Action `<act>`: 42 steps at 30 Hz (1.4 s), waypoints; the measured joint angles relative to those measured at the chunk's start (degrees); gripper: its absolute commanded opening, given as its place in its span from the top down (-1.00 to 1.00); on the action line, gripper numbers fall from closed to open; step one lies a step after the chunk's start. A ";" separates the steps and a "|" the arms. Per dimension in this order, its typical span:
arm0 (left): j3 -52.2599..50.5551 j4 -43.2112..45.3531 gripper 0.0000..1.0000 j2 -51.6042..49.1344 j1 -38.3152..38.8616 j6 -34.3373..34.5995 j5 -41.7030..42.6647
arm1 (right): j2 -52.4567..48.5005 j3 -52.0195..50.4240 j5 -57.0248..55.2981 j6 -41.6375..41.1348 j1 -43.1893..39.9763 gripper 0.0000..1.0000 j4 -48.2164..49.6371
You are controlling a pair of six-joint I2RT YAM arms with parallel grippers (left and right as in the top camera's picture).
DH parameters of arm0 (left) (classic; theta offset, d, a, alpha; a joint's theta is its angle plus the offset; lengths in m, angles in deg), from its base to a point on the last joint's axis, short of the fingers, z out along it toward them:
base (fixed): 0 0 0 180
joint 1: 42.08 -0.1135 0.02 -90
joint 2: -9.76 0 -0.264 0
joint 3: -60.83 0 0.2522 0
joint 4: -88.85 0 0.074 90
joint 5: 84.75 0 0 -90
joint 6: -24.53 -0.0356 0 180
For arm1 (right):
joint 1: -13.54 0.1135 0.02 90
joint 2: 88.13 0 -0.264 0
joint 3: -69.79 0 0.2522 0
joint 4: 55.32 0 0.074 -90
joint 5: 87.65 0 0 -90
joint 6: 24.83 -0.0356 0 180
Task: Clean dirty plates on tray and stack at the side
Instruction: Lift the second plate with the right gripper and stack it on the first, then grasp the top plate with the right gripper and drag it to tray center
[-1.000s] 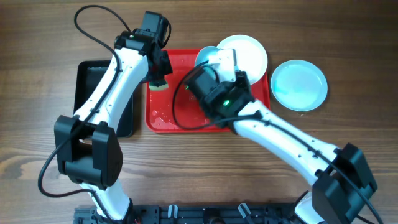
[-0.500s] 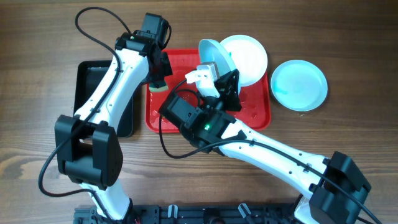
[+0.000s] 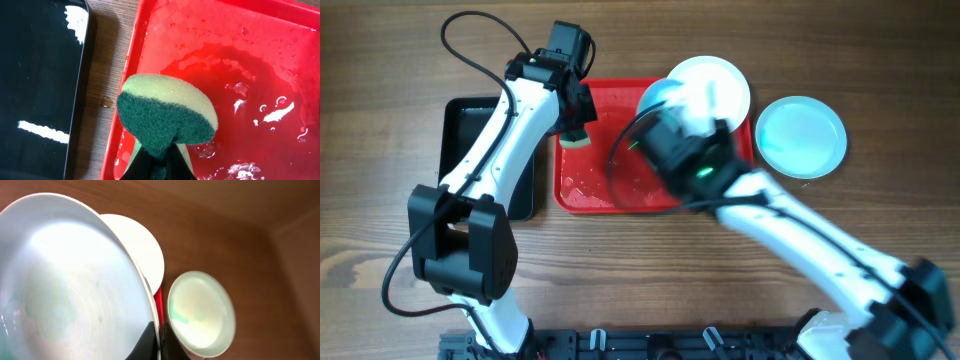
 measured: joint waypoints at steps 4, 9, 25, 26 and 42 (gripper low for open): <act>0.00 0.26 0.92 0.00 0.00 0.00 0.00 | 5.11 0.04 17.16 -0.92 -16.06 0.91 -2.27; 0.00 1.33 0.92 0.00 0.00 0.00 0.00 | 5.90 -0.28 32.30 -1.20 -39.10 0.92 -5.22; 0.00 1.49 0.92 -0.02 -0.04 0.00 0.00 | -8.63 -11.65 43.28 0.79 -59.28 0.68 12.37; 0.00 1.49 0.92 0.00 -0.04 0.00 0.00 | -9.40 -11.65 44.41 1.36 -59.28 0.60 12.39; 0.00 2.32 0.92 0.00 -0.04 0.00 0.87 | -6.47 -2.34 62.47 8.96 -47.93 0.28 6.23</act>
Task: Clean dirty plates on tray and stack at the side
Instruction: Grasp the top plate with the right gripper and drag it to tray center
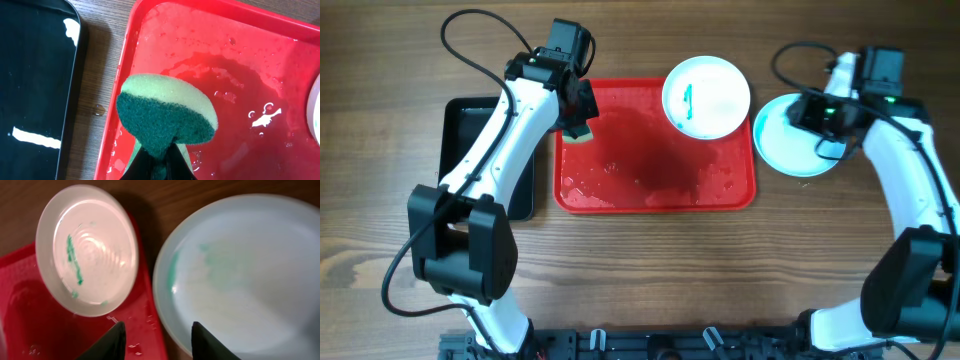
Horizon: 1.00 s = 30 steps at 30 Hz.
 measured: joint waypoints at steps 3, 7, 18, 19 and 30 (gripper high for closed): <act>0.00 0.07 0.92 -0.02 0.00 0.00 0.02 | -2.21 0.00 -2.86 -7.32 6.45 0.29 2.05; 0.00 0.22 0.92 0.00 0.00 0.00 0.02 | -7.13 0.00 -7.28 -15.23 12.87 0.30 6.73; 0.00 0.28 0.92 -0.02 0.00 0.00 0.26 | -16.83 0.00 -10.95 -18.56 15.74 0.86 13.55; 0.00 0.26 0.92 0.00 0.00 0.00 0.37 | -16.83 0.00 -10.93 -17.62 15.69 0.91 13.44; 0.00 0.28 0.92 -0.02 0.00 0.00 0.39 | -16.13 0.70 -2.58 -6.95 16.50 0.91 -0.59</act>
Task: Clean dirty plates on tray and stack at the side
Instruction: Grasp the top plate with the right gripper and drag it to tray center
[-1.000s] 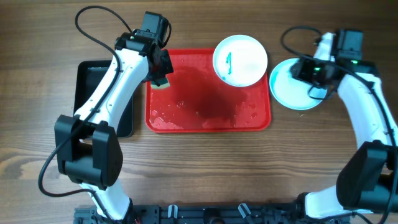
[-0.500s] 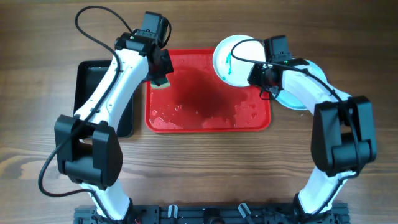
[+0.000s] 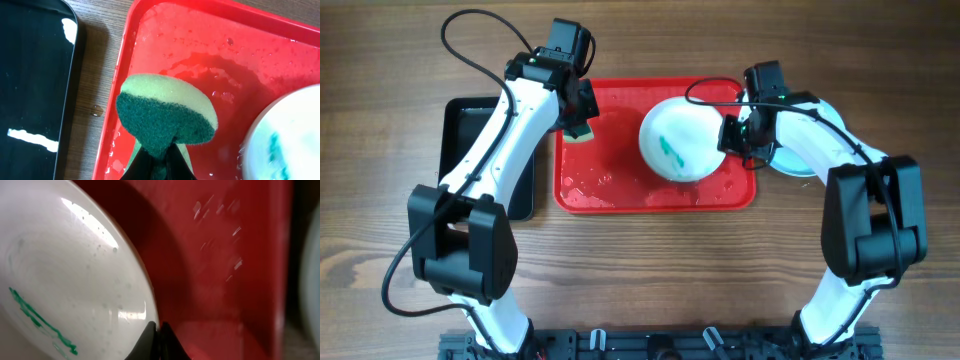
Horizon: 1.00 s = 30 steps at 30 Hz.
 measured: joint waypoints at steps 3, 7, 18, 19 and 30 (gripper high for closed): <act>0.00 0.00 0.92 0.00 0.00 0.00 0.02 | 0.28 0.04 2.45 3.21 2.80 0.73 -3.82; 0.00 -0.02 0.92 0.00 0.00 0.00 0.02 | 1.18 3.91 3.96 9.09 6.93 -0.31 -10.23; 0.00 0.07 0.92 0.00 0.00 0.00 0.02 | 1.22 9.73 1.49 30.64 7.30 -0.05 1.81; 0.00 0.20 0.92 0.00 0.00 0.00 0.02 | -0.24 9.73 2.01 32.63 7.32 -0.03 1.97; 0.00 0.20 0.92 0.00 0.00 0.00 0.02 | -6.97 9.73 3.23 36.63 9.25 0.92 1.90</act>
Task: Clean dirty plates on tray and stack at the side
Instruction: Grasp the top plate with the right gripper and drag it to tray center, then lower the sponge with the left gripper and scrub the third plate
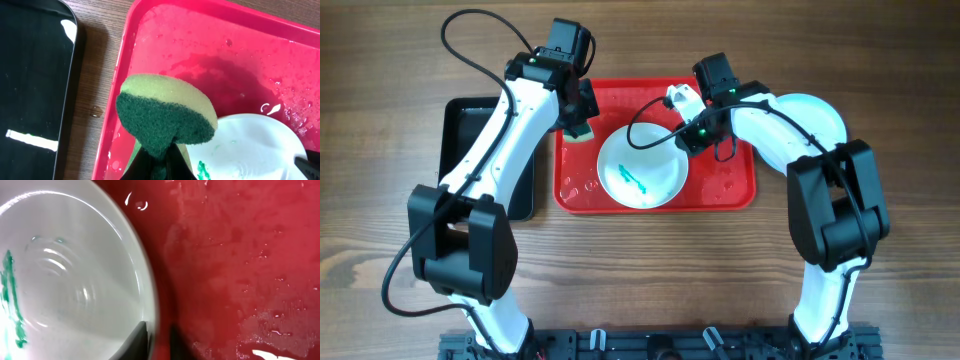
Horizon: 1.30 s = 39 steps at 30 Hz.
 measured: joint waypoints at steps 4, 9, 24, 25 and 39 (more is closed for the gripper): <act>0.00 0.00 0.92 0.00 0.00 0.00 0.00 | 0.00 0.09 -0.87 -7.06 -0.07 0.92 -1.22; 0.00 0.00 0.92 0.00 0.00 0.02 0.00 | 0.02 0.63 -0.87 -18.78 -0.07 0.92 -7.69; -0.17 0.00 0.92 0.00 0.00 0.00 0.00 | -1.62 -0.87 1.95 -48.78 2.40 0.66 4.68; -0.22 -0.02 0.92 0.00 0.00 0.00 0.02 | -1.88 -0.87 2.14 -49.27 2.38 0.67 5.77; -7.61 12.02 0.92 -2.82 1.92 0.15 4.15 | -2.54 -0.87 2.14 -50.99 2.40 0.91 8.09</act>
